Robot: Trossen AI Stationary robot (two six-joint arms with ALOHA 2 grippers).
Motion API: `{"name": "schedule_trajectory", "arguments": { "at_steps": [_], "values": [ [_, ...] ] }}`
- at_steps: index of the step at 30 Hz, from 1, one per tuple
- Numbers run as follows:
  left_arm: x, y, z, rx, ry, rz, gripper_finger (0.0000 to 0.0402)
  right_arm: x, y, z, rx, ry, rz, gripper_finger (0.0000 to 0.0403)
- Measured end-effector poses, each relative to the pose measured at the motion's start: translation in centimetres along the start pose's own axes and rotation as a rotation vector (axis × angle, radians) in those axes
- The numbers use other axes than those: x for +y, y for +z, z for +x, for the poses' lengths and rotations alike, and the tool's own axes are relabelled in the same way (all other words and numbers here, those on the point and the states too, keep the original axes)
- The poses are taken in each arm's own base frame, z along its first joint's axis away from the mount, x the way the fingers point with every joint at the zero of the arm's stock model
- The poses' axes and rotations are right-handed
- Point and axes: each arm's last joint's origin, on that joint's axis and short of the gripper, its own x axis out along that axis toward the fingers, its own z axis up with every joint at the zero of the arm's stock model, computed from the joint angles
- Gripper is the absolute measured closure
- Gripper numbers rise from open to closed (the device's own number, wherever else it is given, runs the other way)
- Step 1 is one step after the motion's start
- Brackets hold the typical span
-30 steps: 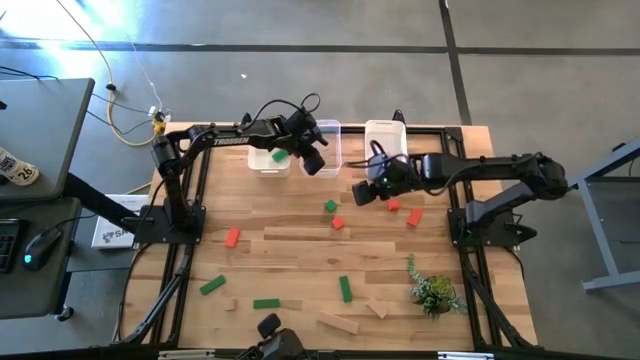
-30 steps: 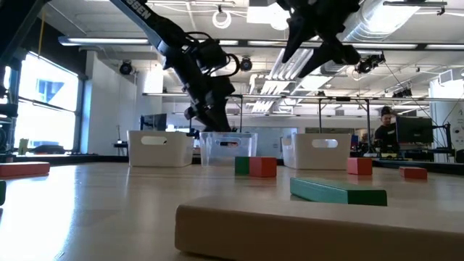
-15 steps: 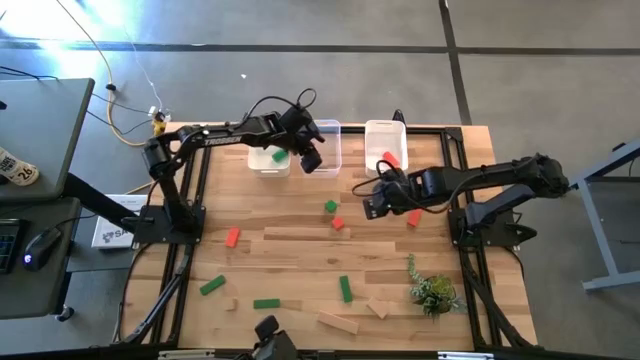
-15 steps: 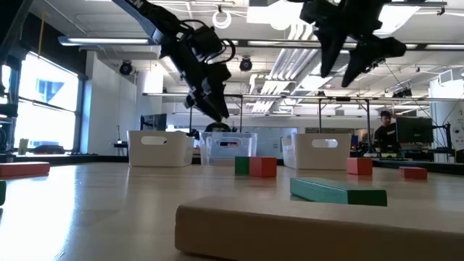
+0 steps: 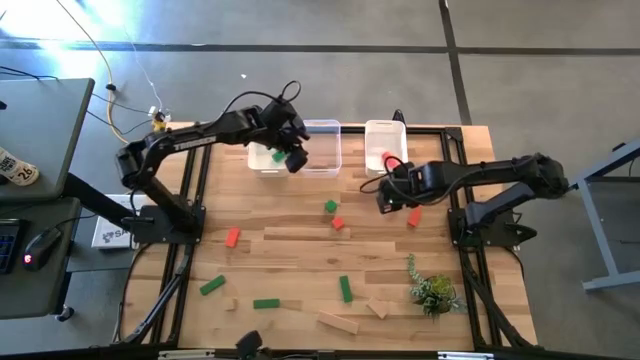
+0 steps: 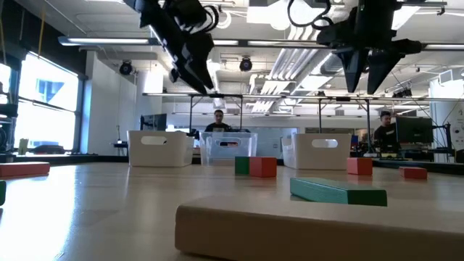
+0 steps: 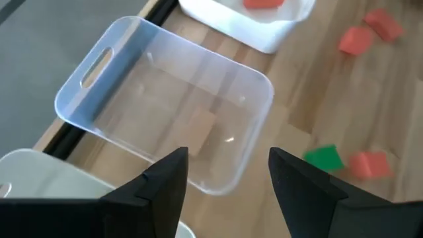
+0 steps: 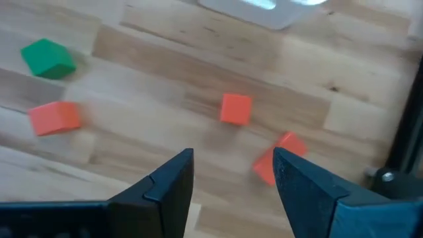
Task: Sort & place blocks by color
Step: Put the orange block into the right white bin
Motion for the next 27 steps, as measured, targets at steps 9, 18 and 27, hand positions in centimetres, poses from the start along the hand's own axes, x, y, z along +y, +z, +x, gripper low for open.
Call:
{"name": "schedule_trajectory", "arguments": {
  "at_steps": [9,18,27],
  "values": [
    [-2.9,-0.9,-2.1,0.049,-0.053,0.064,0.0202,-1.6,3.3,1.0,0.112,0.008,-0.026,0.0200],
    [-4.3,-1.0,-2.0,0.058,-0.079,0.126,0.0202,-2.1,4.9,2.3,0.103,0.053,-0.014,0.0201],
    [-4.2,-1.0,-2.0,0.058,-0.075,0.125,0.0202,-2.4,2.8,8.4,0.121,0.119,0.045,0.0201]
  ]
}}
